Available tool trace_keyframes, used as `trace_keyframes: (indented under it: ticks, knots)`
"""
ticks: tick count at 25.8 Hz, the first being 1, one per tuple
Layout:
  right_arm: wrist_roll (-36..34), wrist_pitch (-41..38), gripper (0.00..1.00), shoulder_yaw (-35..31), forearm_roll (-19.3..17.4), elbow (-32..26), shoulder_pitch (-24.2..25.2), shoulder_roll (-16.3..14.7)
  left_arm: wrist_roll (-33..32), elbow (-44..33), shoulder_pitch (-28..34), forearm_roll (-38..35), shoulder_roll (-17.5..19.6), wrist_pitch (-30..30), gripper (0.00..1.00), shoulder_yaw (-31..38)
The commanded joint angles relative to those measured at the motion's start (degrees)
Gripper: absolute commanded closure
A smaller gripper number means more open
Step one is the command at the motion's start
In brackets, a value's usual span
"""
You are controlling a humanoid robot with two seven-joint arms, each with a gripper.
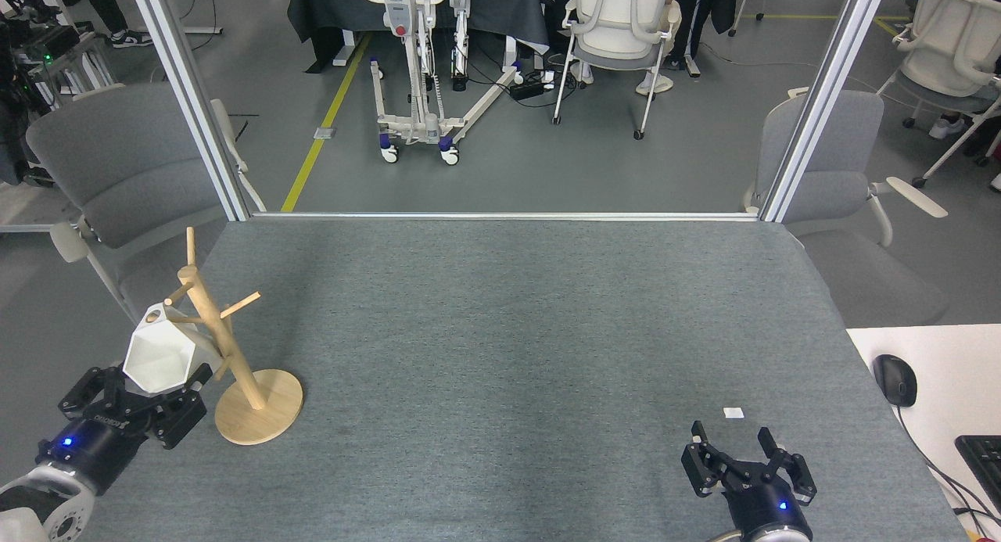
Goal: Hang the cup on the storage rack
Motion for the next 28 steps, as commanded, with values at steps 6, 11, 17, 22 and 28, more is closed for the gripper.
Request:
trace_keyframes:
  ticks: [6, 11, 17, 22, 28]
  knots:
    - [-0.34, 0.09, 0.00, 0.18, 0.09, 0.02, -0.04, 0.00, 0.18, -0.21, 2.28, 2.27, 0.16, 0.00, 0.01, 1.37]
    - [-0.34, 0.01, 0.00, 0.27, 0.09, 0.02, -0.04, 0.00, 0.44, -0.12, 4.21, 2.71, 0.16, 0.00, 0.01, 2.87]
    - [-0.34, 0.09, 0.00, 0.36, 0.26, -0.07, -0.04, -0.44, 0.53, -0.21, 6.93, 2.80, 0.24, 0.00, 0.01, 7.26]
    - [-2.62, 0.01, 0.00, 0.45, 0.26, -1.04, -0.83, -1.23, 0.18, -0.12, 9.57, 2.54, -1.07, 0.00, 0.01, 7.18]
    - [-7.63, 0.01, 0.00, 0.36, 0.17, -1.65, -3.12, -1.32, -0.26, -0.47, 9.22, 1.75, -14.61, 0.00, 0.01, 4.81]
